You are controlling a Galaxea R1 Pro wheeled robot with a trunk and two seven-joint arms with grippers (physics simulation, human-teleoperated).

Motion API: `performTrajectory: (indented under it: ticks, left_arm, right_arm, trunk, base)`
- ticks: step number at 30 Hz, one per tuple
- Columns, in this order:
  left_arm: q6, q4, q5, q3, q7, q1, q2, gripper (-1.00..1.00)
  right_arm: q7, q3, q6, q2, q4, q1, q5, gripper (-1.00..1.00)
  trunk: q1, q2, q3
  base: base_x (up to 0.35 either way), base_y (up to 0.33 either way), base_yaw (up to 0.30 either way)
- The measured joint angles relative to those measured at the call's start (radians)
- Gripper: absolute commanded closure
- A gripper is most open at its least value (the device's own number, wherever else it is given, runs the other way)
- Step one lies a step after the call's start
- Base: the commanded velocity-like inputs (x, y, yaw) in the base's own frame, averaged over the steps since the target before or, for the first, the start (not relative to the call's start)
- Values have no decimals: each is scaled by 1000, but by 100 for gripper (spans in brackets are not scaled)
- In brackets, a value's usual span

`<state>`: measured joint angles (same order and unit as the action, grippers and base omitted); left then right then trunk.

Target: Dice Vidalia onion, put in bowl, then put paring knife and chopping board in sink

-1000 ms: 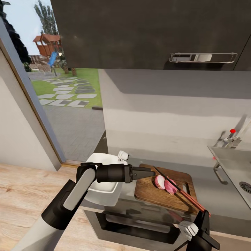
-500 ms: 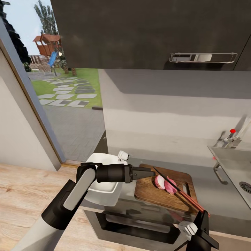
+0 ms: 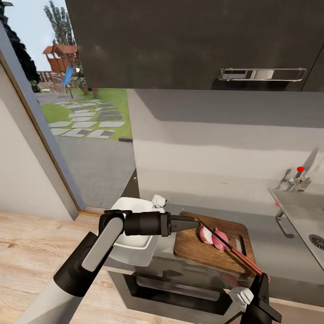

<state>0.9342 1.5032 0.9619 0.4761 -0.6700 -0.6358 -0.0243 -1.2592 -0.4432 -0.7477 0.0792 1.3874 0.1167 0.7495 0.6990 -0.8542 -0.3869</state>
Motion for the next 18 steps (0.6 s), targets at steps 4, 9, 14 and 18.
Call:
performTrajectory:
  ticks: [4, 9, 14, 18]
  left_arm:
    - [0, 0, 0, 0, 0, 0, 0, -100]
    - [0, 0, 0, 0, 0, 0, 0, -100]
    - [0, 0, 0, 0, 0, 0, 0, -100]
    - [0, 0, 0, 0, 0, 0, 0, -100]
  right_arm:
    - [1, 0, 0, 0, -18, 0, -1, 100]
    - [1, 0, 0, 0, -21, 0, -1, 100]
    - [1, 0, 0, 0, -22, 0, 0, 100]
    - [1, 1, 0, 0, -22, 0, -1, 100]
  trunk:
    - [0, 0, 0]
    - [0, 0, 0]
    - [0, 0, 0]
    - [0, 0, 0]
  base:
    - [0, 0, 0]
    - [0, 0, 0]
    - [0, 0, 0]
    - [0, 0, 0]
